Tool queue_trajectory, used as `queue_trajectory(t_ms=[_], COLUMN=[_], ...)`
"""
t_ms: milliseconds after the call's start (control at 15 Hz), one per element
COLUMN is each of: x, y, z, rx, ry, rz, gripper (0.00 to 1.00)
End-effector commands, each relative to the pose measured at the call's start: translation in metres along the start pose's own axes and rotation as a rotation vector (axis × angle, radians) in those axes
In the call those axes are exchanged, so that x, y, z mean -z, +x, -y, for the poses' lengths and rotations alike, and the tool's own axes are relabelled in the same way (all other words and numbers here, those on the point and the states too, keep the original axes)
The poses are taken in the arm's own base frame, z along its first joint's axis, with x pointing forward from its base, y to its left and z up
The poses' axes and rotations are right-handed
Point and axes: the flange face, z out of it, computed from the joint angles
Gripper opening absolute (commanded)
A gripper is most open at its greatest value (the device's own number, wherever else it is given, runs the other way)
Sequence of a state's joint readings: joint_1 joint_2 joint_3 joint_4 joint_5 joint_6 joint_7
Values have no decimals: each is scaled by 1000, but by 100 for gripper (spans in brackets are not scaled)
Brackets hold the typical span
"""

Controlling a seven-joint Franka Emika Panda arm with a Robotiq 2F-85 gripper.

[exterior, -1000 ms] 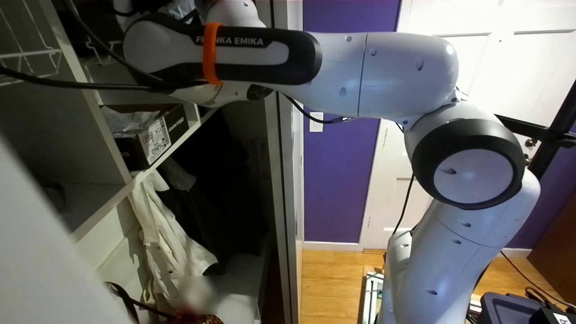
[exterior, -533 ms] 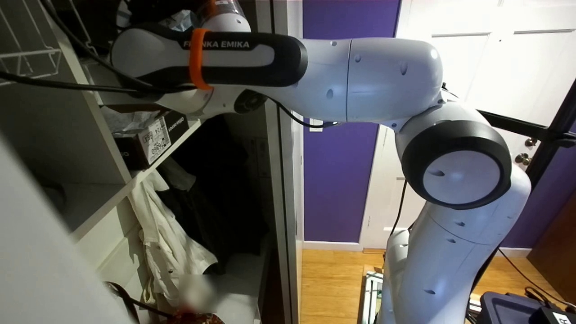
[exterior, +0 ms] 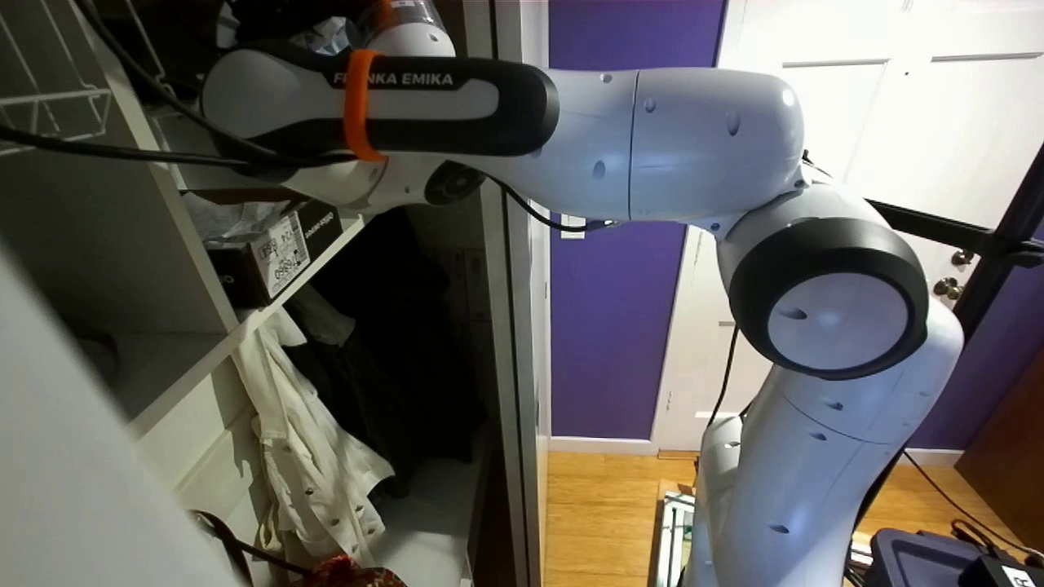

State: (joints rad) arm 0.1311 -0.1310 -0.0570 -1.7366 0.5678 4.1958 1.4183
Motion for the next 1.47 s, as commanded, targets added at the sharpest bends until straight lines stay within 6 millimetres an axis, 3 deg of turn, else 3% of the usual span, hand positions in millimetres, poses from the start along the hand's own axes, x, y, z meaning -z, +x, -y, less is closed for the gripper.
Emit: queue_trajectory(t_ms=[0, 67, 733, 1000, 1400], x=[-1, -1, -12, -12, -10], y=[-1, -1, -15, -9, 3], z=[0, 2, 32, 52, 67], rx=[1, 11, 126, 150, 185], ry=[0, -11, -203, -241, -276], rz=[-1, 13, 289, 396, 519], gripper=[12, 3, 3, 3, 3])
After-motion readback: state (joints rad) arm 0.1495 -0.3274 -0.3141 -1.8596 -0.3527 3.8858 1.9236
